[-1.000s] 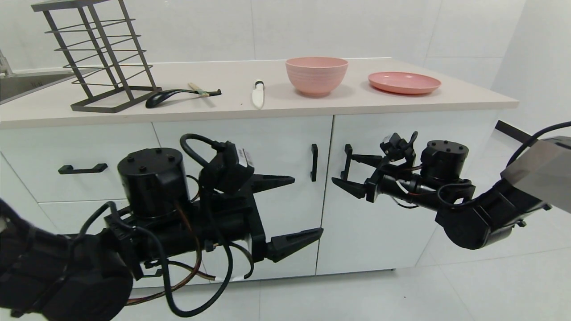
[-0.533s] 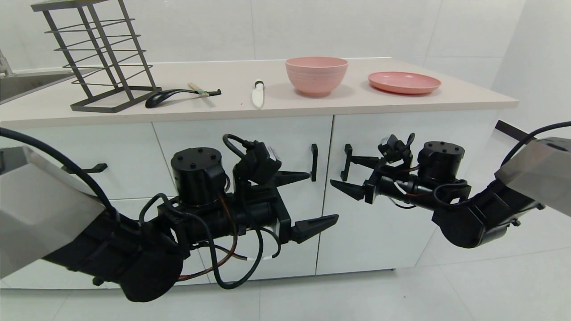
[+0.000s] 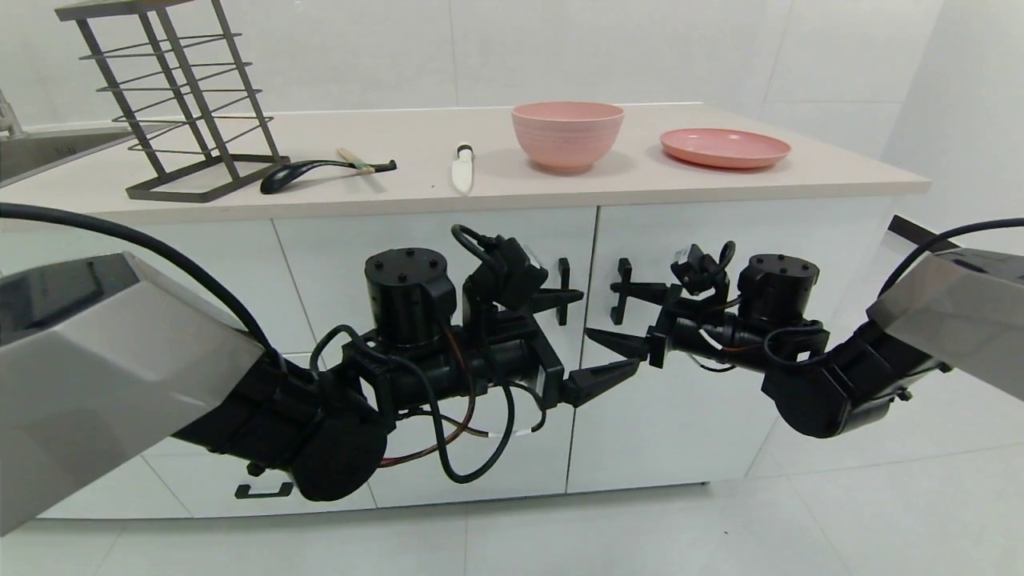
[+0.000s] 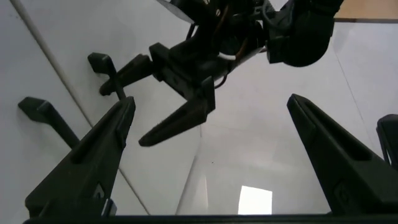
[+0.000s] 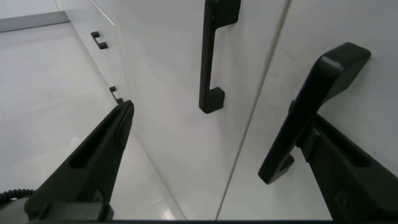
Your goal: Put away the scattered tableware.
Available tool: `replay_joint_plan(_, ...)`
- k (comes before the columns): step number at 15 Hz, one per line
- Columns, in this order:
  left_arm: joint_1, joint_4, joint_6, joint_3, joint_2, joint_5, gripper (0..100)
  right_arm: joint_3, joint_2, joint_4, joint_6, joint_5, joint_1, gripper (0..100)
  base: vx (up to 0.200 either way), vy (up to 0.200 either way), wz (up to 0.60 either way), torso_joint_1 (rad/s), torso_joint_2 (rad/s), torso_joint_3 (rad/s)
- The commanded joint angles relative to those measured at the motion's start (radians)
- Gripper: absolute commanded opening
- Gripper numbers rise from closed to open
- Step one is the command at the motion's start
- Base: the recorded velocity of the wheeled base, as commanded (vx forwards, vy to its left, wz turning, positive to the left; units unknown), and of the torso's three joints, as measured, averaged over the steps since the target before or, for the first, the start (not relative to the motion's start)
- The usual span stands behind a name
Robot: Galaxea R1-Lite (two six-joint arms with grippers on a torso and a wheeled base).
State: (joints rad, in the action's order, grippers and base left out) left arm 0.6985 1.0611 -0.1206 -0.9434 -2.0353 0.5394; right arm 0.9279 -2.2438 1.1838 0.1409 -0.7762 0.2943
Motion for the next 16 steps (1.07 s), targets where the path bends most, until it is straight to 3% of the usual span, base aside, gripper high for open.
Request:
replay_joint_plan(1, -0.005, -0.016, -0.001, -0.049, -0.019, 0.001, 100, 0.006, -0.013, 0.0, 0.002, -0.032, 0.003, 100, 0.0, 0.0, 0.0, 0.0, 0.0, 0.0)
replay_joint_plan(3, -0.011, -0.032, -0.001, -0.055, -0.02, 0.001, 100, -0.026, 0.001, 0.002, 0.005, -0.133, 0.005, 100, 0.0, 0.0, 0.0, 0.0, 0.0, 0.0)
replay_joint_plan(6, -0.02, -0.029, -0.001, -0.084, -0.036, 0.001, 100, -0.133, 0.052, 0.073, 0.0, -0.16, -0.007, 100, 0.0, 0.0, 0.0, 0.0, 0.0, 0.0)
replay_joint_plan(9, -0.028, -0.044, -0.001, -0.227, -0.109, 0.004, 100, -0.296, 0.156, 0.138, 0.0, -0.199, -0.047, 100, 0.0, 0.0, 0.0, 0.0, 0.0, 0.0)
replay_joint_plan(12, -0.014, -0.049, -0.001, -0.357, -0.207, 0.005, 100, -0.368, 0.222, 0.154, 0.0, -0.203, -0.047, 100, 0.0, 0.0, 0.0, 0.0, 0.0, 0.0)
replay_joint_plan(16, 0.058, -0.122, 0.007, -0.525, -0.266, 0.008, 100, -0.376, 0.236, 0.155, 0.0, -0.204, -0.046, 100, 0.0, 0.0, 0.0, 0.0, 0.0, 0.0)
